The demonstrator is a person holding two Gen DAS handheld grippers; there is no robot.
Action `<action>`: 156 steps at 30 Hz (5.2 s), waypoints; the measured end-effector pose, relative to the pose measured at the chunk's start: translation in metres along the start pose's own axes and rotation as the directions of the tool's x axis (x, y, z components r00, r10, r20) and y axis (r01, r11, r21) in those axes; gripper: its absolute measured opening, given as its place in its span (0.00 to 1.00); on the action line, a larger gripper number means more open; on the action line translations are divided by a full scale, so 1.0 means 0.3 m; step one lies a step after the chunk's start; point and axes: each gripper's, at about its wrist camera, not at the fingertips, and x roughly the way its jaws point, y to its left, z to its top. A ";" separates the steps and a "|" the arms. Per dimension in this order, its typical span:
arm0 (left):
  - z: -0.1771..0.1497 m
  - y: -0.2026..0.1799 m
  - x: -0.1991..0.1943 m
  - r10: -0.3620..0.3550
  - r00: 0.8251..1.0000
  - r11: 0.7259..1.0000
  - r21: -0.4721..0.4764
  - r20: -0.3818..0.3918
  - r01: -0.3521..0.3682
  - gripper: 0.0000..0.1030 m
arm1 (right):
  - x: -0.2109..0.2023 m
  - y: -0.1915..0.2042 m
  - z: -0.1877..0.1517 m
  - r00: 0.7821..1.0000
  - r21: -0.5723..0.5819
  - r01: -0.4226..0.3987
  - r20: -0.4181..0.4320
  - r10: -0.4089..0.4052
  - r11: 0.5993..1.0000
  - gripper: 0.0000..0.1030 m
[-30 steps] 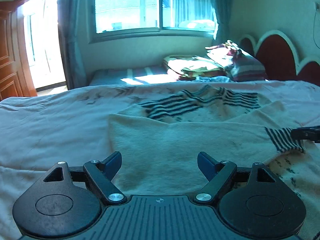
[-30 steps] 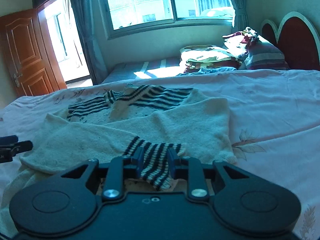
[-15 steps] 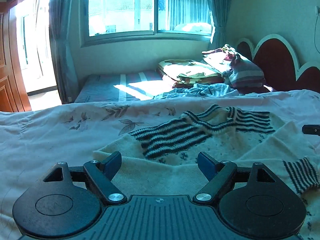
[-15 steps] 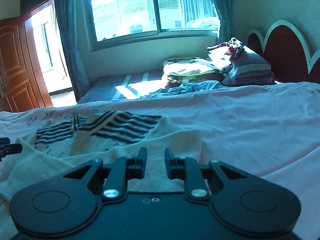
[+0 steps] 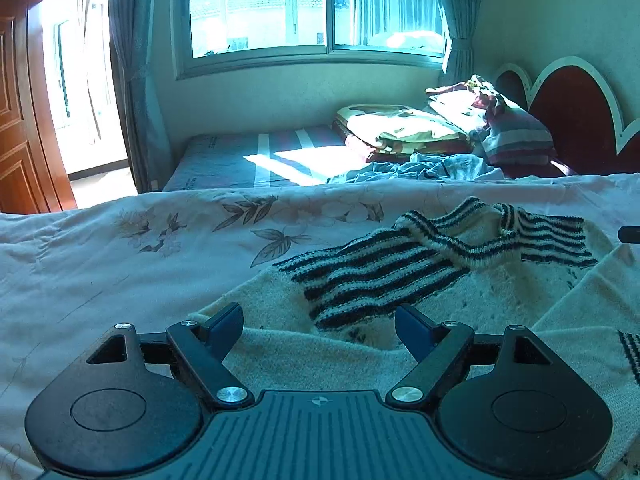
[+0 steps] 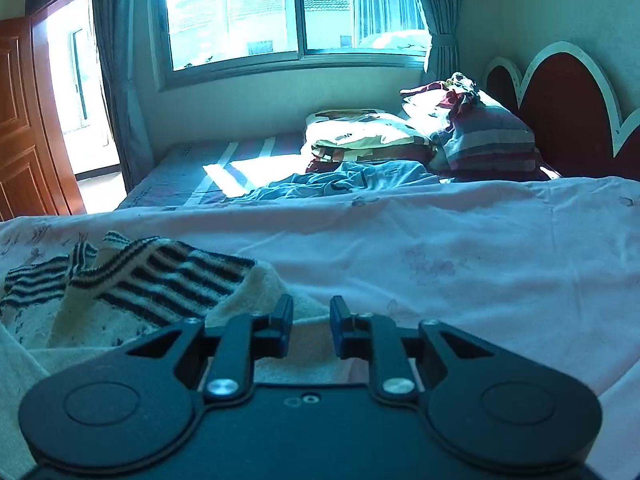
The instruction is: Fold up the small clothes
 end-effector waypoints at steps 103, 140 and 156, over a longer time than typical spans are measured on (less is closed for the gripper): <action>-0.200 0.247 -0.570 -0.370 0.928 0.761 -0.556 0.052 0.334 0.05 | -0.454 -0.165 -0.116 0.864 0.540 -0.441 0.040 0.501 0.717 0.07; 0.044 0.172 -0.001 -0.229 0.972 0.957 -0.192 -0.051 0.215 0.56 | 0.060 -0.037 0.108 0.881 0.139 -0.444 -0.113 0.459 0.885 0.24; 0.031 0.179 -0.040 -0.417 0.909 0.890 -0.199 0.002 0.409 0.56 | 0.101 0.110 0.057 0.833 -0.016 -0.497 -0.291 0.471 0.868 0.25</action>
